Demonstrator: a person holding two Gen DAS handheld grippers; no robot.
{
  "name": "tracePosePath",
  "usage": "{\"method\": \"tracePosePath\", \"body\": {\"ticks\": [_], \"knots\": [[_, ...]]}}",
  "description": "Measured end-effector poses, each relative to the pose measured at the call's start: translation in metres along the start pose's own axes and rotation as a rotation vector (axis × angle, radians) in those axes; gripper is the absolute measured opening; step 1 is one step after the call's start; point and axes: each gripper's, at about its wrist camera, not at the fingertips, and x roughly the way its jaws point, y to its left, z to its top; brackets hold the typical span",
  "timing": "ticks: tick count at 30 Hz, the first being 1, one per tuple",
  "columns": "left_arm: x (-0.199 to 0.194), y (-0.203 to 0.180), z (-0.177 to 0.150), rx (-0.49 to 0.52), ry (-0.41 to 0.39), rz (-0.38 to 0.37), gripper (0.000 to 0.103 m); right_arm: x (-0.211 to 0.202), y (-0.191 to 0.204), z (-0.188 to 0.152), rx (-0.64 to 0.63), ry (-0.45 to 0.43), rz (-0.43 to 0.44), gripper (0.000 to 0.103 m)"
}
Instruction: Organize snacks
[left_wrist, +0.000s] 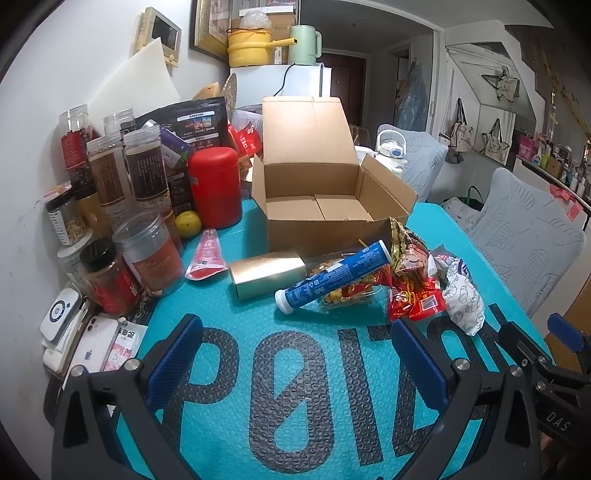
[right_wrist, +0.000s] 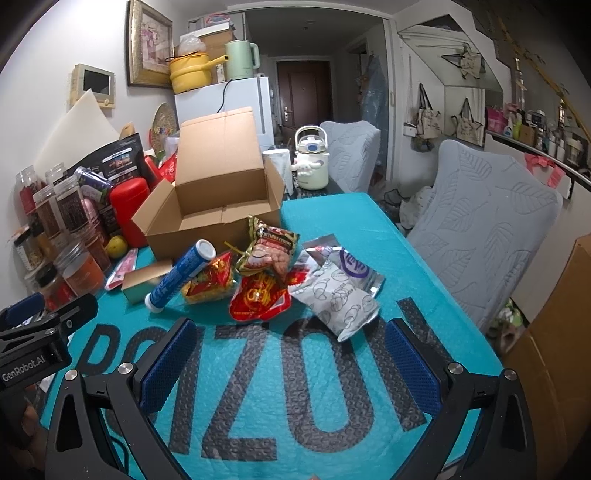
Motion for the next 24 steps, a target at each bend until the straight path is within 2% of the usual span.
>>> {"method": "tracePosePath", "body": {"ticks": [24], "knots": [[-0.0039,0.0004,-0.0027,0.014,0.0,-0.008,0.103,0.0004,0.0048,-0.0023,-0.006,0.0,0.01,0.103]]}}
